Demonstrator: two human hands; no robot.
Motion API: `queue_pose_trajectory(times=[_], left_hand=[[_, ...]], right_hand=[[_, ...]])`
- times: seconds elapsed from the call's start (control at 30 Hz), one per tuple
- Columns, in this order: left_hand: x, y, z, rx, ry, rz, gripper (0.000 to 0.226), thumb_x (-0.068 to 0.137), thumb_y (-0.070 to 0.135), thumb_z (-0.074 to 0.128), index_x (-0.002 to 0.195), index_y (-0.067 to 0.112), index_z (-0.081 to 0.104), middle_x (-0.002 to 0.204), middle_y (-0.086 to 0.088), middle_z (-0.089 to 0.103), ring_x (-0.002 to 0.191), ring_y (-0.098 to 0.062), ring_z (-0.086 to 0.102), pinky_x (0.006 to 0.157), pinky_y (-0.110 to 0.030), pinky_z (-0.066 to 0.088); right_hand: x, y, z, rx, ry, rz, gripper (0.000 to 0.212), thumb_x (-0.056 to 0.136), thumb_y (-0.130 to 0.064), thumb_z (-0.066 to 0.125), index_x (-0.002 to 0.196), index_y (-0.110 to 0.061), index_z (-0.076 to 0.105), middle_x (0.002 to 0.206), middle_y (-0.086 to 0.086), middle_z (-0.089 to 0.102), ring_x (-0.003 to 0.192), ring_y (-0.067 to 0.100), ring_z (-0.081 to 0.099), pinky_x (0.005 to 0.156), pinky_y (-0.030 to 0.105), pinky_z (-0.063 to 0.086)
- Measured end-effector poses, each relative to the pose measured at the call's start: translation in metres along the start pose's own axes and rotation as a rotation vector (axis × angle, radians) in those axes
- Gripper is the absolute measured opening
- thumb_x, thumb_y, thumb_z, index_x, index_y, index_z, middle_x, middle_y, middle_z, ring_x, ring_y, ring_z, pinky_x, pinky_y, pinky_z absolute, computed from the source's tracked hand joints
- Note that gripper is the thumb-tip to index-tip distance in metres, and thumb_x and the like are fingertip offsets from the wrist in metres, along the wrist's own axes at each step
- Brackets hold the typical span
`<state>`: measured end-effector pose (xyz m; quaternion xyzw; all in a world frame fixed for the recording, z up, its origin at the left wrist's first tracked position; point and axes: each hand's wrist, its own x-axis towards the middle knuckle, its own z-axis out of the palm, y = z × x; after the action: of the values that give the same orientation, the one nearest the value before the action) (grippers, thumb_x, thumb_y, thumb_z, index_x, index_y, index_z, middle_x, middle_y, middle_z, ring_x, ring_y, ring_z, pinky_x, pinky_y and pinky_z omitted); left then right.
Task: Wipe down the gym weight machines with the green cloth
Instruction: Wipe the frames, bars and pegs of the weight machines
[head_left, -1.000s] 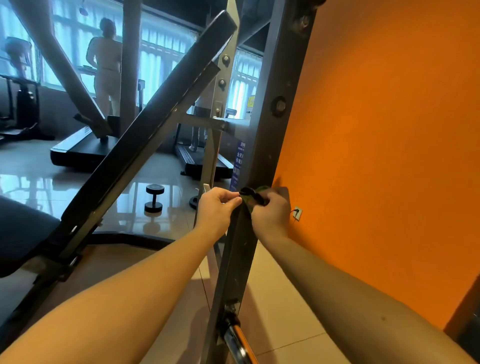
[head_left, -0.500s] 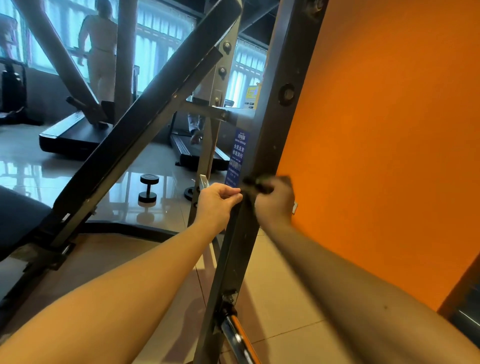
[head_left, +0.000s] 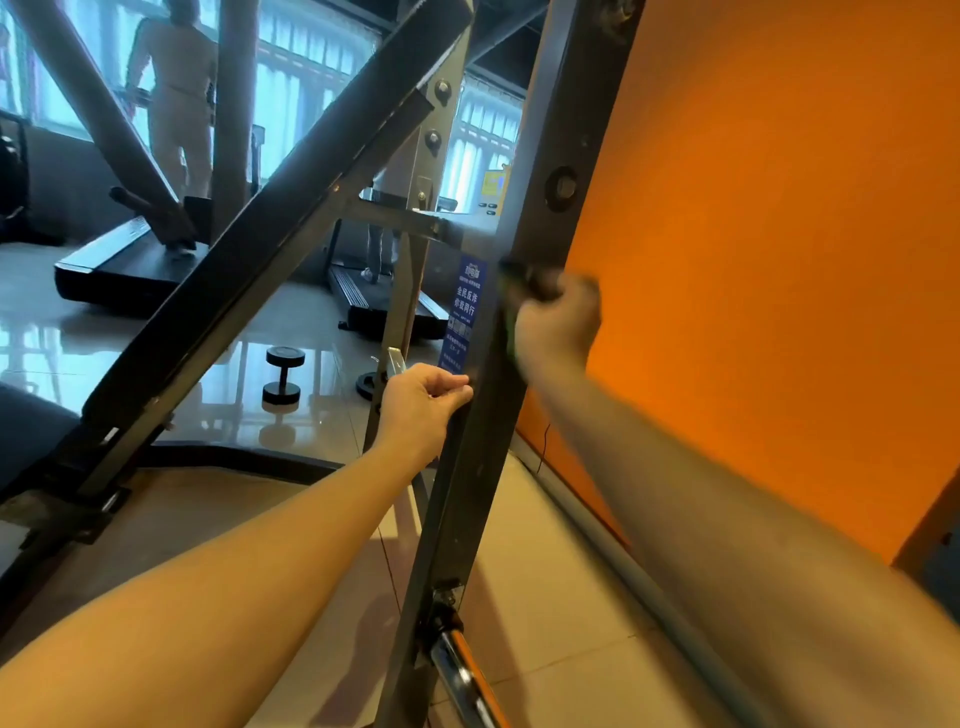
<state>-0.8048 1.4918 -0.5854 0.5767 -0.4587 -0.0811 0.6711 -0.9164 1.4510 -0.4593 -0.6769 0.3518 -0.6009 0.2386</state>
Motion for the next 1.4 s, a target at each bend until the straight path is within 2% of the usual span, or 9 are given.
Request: queue_pose_trajectory(times=[0.17, 0.3, 0.43, 0.6, 0.73, 1.0, 1.1, 1.23, 1.4], left_hand=[[0.005, -0.002, 0.000, 0.020, 0.007, 0.014, 0.014, 0.092, 0.018, 0.074, 0.106, 0.018, 0.074, 0.096, 0.009, 0.070, 0.093, -0.002, 0.067, 0.075, -0.014, 0.049], [0.007, -0.006, 0.000, 0.050, 0.005, 0.053, 0.014, 0.091, 0.019, 0.075, 0.104, 0.017, 0.075, 0.099, 0.005, 0.071, 0.097, -0.007, 0.067, 0.085, -0.023, 0.054], [0.005, -0.001, 0.000, 0.054, 0.015, 0.037, 0.013, 0.091, 0.019, 0.075, 0.104, 0.018, 0.075, 0.099, 0.005, 0.069, 0.097, -0.008, 0.066, 0.087, -0.027, 0.056], [0.000, -0.005, 0.002, 0.059, 0.012, 0.001, 0.014, 0.091, 0.021, 0.074, 0.106, 0.020, 0.075, 0.100, 0.008, 0.069, 0.099, -0.007, 0.066, 0.087, -0.026, 0.055], [0.003, -0.016, 0.004, 0.043, 0.019, 0.050, 0.013, 0.092, 0.022, 0.074, 0.105, 0.021, 0.075, 0.100, 0.007, 0.069, 0.100, -0.009, 0.066, 0.084, -0.020, 0.052], [0.001, -0.013, 0.002, 0.016, 0.019, 0.083, 0.010, 0.092, 0.019, 0.074, 0.101, 0.023, 0.074, 0.099, 0.008, 0.068, 0.099, -0.008, 0.065, 0.086, -0.022, 0.053], [-0.001, -0.015, 0.003, 0.019, 0.013, 0.078, 0.010, 0.092, 0.017, 0.073, 0.100, 0.023, 0.074, 0.098, 0.008, 0.068, 0.097, -0.007, 0.065, 0.086, -0.022, 0.054], [-0.003, -0.018, 0.003, 0.021, 0.022, 0.071, 0.009, 0.093, 0.018, 0.073, 0.101, 0.024, 0.074, 0.099, 0.008, 0.067, 0.099, -0.007, 0.064, 0.082, -0.017, 0.048], [-0.017, -0.040, 0.005, -0.028, 0.017, 0.050, 0.013, 0.092, 0.021, 0.073, 0.105, 0.021, 0.076, 0.100, 0.008, 0.068, 0.100, -0.008, 0.066, 0.087, -0.023, 0.055]], right_hand=[[0.028, -0.031, -0.003, 0.136, 0.112, -0.047, 0.008, 0.095, -0.013, 0.070, 0.100, -0.017, 0.065, 0.089, -0.017, 0.053, 0.081, -0.001, 0.052, 0.060, 0.007, 0.039], [-0.022, 0.033, 0.005, 0.139, 0.101, 0.203, 0.020, 0.096, -0.013, 0.068, 0.115, -0.016, 0.062, 0.102, -0.006, 0.056, 0.094, 0.012, 0.057, 0.064, 0.014, 0.038], [-0.043, 0.038, -0.010, 0.000, -0.056, 0.401, 0.021, 0.101, -0.018, 0.063, 0.121, -0.012, 0.060, 0.084, -0.011, 0.045, 0.073, 0.005, 0.046, 0.060, 0.015, 0.036], [0.028, -0.031, -0.005, 0.108, 0.147, 0.124, 0.024, 0.094, -0.013, 0.069, 0.118, -0.015, 0.066, 0.104, -0.006, 0.061, 0.097, 0.013, 0.061, 0.069, 0.016, 0.047], [0.018, -0.010, 0.010, 0.133, 0.146, -0.022, 0.010, 0.094, -0.027, 0.073, 0.101, -0.021, 0.069, 0.102, -0.006, 0.069, 0.091, 0.008, 0.062, 0.068, 0.016, 0.044], [-0.026, 0.040, 0.006, 0.090, 0.131, 0.351, 0.024, 0.099, -0.023, 0.065, 0.121, -0.016, 0.058, 0.103, -0.004, 0.050, 0.081, 0.008, 0.046, 0.058, 0.008, 0.033], [0.015, 0.008, 0.003, 0.069, 0.205, 0.239, 0.021, 0.096, -0.021, 0.066, 0.116, -0.014, 0.063, 0.111, 0.000, 0.056, 0.091, 0.014, 0.057, 0.077, 0.026, 0.051], [0.047, -0.024, 0.000, 0.043, 0.245, 0.088, 0.002, 0.096, -0.015, 0.065, 0.097, -0.015, 0.064, 0.104, -0.003, 0.058, 0.080, 0.004, 0.053, 0.059, 0.011, 0.035], [-0.032, 0.072, 0.027, 0.072, 0.176, 0.162, 0.022, 0.097, -0.023, 0.068, 0.117, -0.015, 0.062, 0.105, -0.008, 0.054, 0.093, 0.008, 0.052, 0.067, 0.012, 0.034]])
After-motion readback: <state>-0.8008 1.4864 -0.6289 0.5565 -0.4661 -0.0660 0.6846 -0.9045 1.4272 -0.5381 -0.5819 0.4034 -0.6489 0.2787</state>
